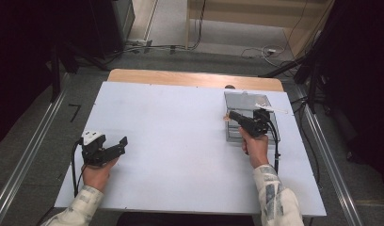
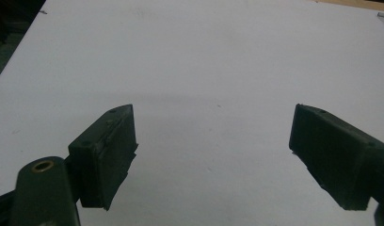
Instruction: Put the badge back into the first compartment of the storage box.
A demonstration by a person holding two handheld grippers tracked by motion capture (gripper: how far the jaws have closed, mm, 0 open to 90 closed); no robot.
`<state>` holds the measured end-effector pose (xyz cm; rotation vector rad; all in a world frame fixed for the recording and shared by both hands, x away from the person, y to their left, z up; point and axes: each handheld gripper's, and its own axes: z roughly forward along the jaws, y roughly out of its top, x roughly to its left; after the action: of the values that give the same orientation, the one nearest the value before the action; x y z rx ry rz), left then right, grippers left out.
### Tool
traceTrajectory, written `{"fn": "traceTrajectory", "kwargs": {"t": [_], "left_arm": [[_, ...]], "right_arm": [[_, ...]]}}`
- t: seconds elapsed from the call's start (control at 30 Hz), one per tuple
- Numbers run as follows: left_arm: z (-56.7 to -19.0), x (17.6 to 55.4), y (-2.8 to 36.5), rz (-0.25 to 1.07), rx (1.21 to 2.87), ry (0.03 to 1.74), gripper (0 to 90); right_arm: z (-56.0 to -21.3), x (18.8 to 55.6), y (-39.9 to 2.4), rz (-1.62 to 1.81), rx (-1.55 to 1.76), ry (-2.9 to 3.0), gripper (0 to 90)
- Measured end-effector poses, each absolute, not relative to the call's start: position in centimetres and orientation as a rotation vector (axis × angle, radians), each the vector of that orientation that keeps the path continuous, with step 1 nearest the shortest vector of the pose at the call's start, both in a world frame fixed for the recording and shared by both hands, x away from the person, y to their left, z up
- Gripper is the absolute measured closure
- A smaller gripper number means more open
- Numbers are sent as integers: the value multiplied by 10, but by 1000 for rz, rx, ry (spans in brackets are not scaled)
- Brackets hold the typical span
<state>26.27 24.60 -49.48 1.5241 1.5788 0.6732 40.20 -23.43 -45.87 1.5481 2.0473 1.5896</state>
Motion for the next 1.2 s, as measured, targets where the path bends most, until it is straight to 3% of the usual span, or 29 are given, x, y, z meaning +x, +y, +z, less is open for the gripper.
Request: {"fn": "traceTrajectory", "kwargs": {"t": [0.7,0.8,0.93,1.0,1.07,1.13,1.2], "left_arm": [[-495,263,246,672,1523,1579,157],[-495,263,247,671,1522,1578,157],[-495,263,246,672,1523,1578,157],[-494,262,246,673,1524,1576,157],[-494,262,247,673,1525,1576,157],[-494,262,247,673,1524,1577,157],[-494,262,247,672,1525,1577,157]], "right_arm": [[-470,415,-251,1525,1691,1930,860],[-473,418,-252,1523,1714,1928,761],[-473,417,-252,1522,1716,1928,697],[-473,417,-253,1531,1707,1932,585],[-473,417,-253,1531,1703,1939,567],[-473,417,-252,1523,1695,1948,473],[-473,416,-251,1522,1690,1961,467]]}}
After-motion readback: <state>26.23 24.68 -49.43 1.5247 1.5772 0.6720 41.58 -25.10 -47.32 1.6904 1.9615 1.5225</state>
